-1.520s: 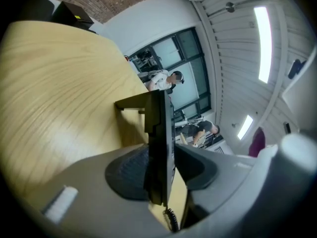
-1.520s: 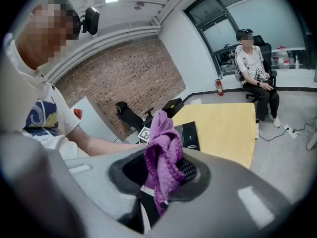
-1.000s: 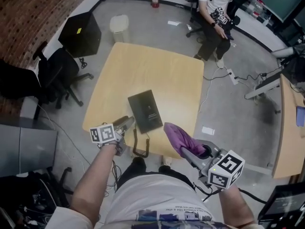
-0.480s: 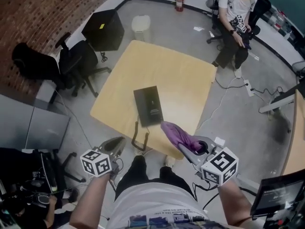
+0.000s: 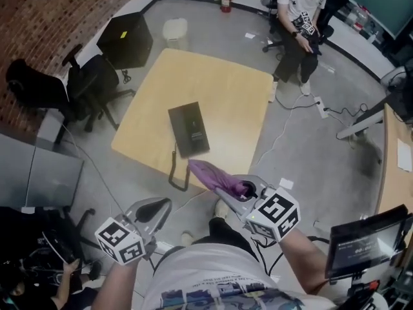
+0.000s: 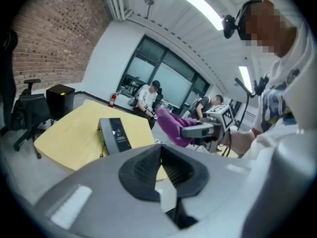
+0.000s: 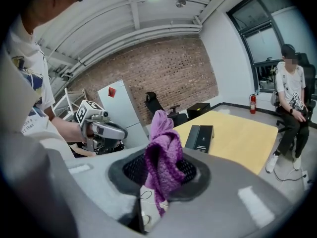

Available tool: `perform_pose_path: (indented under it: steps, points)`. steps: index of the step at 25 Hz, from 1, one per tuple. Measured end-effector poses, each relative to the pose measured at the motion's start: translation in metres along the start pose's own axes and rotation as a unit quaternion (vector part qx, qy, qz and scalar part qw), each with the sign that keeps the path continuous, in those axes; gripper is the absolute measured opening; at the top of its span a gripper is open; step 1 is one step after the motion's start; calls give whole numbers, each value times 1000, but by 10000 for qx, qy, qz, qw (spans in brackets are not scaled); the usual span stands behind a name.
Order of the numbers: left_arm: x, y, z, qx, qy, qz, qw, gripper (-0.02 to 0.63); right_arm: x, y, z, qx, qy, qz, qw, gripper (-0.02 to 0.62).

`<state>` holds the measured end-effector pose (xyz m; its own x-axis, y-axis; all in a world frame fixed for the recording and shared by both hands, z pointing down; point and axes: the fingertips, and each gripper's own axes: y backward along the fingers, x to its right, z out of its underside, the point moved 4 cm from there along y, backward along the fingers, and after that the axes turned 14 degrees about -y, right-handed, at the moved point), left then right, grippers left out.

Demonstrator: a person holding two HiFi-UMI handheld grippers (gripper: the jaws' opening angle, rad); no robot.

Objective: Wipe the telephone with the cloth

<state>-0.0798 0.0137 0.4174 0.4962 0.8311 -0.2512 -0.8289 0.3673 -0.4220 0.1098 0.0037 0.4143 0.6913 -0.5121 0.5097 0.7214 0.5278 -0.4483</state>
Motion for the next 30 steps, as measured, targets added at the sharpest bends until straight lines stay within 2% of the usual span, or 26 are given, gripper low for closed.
perform_pose_path:
  steps: [5, 15, 22, 26, 30]
  points:
    - [25, 31, 14, 389, -74, 542, 9977, 6, -40, -5, 20, 44, 113, 254, 9996, 84]
    - [62, 107, 40, 803, -139, 1094, 9907, 6, -147, 8, 69, 201, -12, 639, 9978, 84]
    - [105, 136, 68, 695, -358, 1012, 9918, 6, -189, 43, 107, 247, 170, 583, 9978, 84]
    - [122, 149, 70, 787, -279, 814, 9932, 6, -203, 56, 113, 308, 335, 467, 9979, 84]
    - [157, 147, 69, 913, -221, 709, 9931, 6, -213, 86, 128, 328, 515, 382, 9974, 84]
